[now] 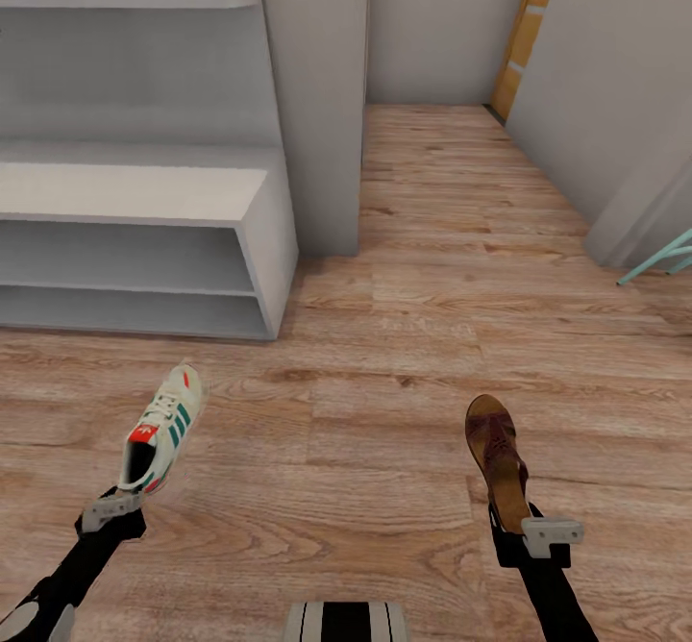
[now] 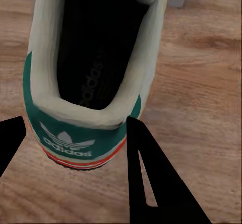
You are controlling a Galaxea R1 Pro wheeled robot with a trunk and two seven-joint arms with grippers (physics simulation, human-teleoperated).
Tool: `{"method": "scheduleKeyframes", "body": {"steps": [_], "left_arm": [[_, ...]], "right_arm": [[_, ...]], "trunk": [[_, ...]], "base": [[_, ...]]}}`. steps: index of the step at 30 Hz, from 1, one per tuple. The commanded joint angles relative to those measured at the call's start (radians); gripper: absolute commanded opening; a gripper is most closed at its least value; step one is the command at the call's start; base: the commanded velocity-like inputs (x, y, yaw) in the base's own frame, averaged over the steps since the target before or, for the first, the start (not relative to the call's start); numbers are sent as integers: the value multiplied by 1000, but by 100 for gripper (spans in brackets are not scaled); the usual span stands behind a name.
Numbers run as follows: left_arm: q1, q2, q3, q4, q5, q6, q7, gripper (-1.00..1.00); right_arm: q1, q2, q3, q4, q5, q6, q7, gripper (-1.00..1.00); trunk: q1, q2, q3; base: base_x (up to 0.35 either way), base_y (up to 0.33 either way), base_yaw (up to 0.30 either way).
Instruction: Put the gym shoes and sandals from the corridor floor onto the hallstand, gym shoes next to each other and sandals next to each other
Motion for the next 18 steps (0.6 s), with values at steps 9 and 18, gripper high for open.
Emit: {"method": "scheduleKeyframes", "body": {"steps": [9, 18], "left_arm": [[-222, 3, -9, 0, -53, 351, 58, -100], [-303, -2, -7, -1, -119, 472, 61, -100]], "right_arm": [[1, 1, -2, -3, 9, -2, 1, -100], [2, 1, -2, -7, 9, -4, 1, -100]], "trunk": [[0, 0, 0], [0, 0, 9]], "base": [[0, 0, 0], [0, 0, 0]]}}
